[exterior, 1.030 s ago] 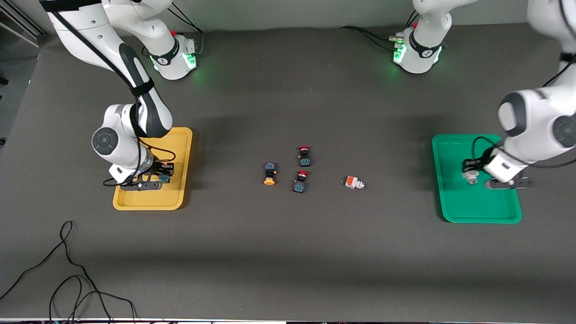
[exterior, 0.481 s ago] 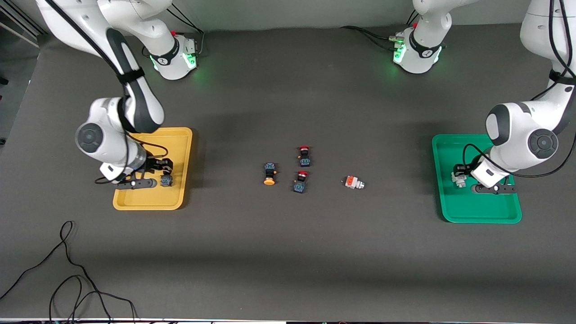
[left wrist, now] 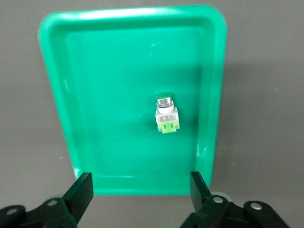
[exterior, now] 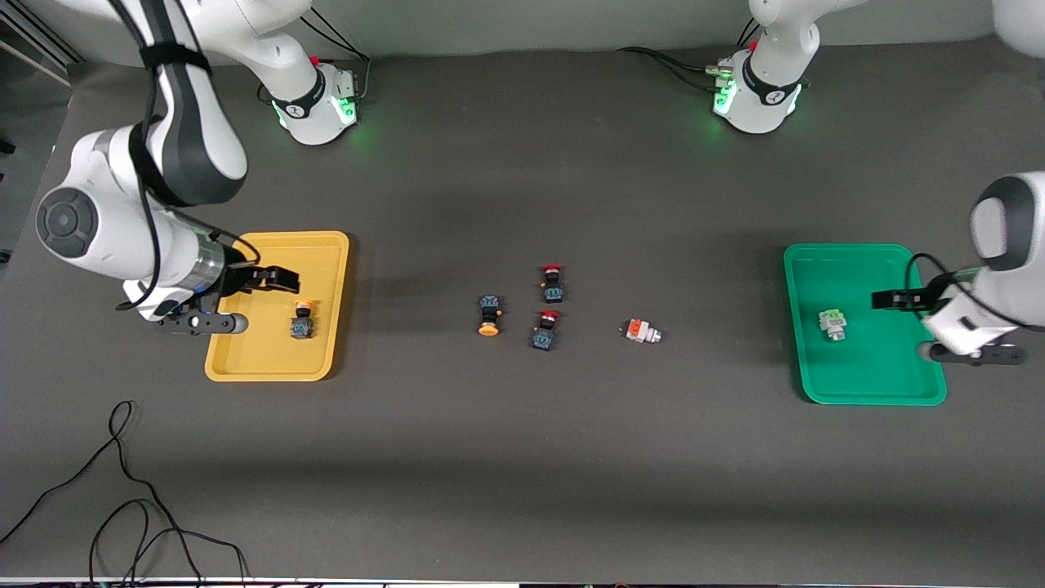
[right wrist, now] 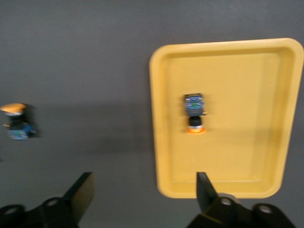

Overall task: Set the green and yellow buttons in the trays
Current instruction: 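Release the yellow button in the yellow tray while the left gripper releases green, then grasp a second yellow button with the right gripper while the left grasps a white-orange button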

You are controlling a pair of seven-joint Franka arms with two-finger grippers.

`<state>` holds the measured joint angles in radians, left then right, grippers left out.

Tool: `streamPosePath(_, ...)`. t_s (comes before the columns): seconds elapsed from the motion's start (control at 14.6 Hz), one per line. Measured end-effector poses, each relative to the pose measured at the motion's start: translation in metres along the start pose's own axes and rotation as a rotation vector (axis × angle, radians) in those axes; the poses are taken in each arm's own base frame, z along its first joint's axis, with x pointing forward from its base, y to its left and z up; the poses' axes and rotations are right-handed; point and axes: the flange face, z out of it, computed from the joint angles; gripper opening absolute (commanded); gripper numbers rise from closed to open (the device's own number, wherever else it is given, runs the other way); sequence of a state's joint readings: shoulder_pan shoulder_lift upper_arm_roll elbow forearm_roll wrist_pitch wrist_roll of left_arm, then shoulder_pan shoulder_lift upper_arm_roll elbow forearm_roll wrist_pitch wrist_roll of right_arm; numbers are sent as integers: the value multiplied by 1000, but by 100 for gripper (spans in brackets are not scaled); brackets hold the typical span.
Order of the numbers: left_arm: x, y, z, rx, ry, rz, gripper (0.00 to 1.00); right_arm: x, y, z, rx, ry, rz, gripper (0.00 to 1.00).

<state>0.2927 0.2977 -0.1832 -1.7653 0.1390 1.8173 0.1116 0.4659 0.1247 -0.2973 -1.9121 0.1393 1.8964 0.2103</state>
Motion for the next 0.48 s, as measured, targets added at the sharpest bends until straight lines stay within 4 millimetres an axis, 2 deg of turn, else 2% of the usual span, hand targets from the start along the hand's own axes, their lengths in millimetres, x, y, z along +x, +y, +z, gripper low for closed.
streamPosePath(0.07,1,11,-10,2,6,16,90,-4,-26,-2,-5,8,17,99)
streamPosePath(0.21,6,46,-12,2,5,55,90,-11,-76,7,-16,8,51,99)
streamPosePath(0.34,12,93,-5,-12,-8,38,90,-9,-114,20,-10,5,77,99)
streamPosePath(0.48,15,145,4,-10,-24,-24,90,-2,-142,34,6,19,110,99)
